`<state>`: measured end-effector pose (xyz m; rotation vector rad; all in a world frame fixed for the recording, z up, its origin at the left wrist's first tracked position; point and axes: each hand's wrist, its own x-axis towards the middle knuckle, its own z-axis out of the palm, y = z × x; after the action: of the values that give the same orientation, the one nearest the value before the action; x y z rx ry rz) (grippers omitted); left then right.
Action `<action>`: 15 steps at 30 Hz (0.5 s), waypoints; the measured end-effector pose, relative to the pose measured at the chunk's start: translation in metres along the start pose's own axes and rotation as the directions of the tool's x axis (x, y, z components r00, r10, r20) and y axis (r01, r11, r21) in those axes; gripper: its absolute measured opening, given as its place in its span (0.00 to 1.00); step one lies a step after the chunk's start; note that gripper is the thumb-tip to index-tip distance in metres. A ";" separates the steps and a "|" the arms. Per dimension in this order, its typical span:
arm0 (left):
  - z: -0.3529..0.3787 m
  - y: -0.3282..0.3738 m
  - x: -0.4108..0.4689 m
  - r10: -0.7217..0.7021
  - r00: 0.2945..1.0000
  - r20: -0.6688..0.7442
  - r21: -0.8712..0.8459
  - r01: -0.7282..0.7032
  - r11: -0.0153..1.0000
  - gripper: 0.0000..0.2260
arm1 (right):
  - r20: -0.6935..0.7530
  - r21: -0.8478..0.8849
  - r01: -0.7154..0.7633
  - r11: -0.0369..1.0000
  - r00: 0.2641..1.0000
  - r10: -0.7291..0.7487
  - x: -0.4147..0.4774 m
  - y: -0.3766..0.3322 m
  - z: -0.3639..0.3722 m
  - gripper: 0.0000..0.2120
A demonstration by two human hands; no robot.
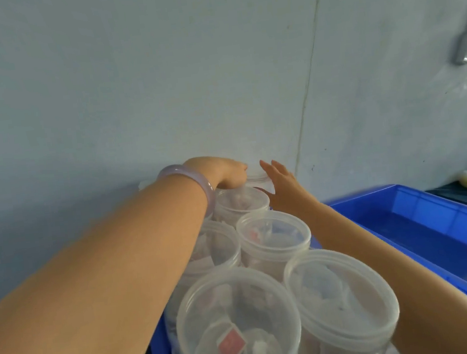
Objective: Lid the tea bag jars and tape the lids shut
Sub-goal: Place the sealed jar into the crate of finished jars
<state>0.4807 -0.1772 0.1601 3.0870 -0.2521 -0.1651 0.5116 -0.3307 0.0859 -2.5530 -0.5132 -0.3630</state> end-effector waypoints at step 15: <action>-0.061 -0.015 -0.210 -0.223 0.933 -0.281 -0.299 0.135 0.945 0.27 | 0.131 -0.194 0.333 0.923 0.941 -0.312 -0.078 -0.207 -0.104 0.35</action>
<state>0.2836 -0.1259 0.2411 2.7967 0.0652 0.2619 0.3381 -0.2420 0.2340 -2.7017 -0.9887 -0.4308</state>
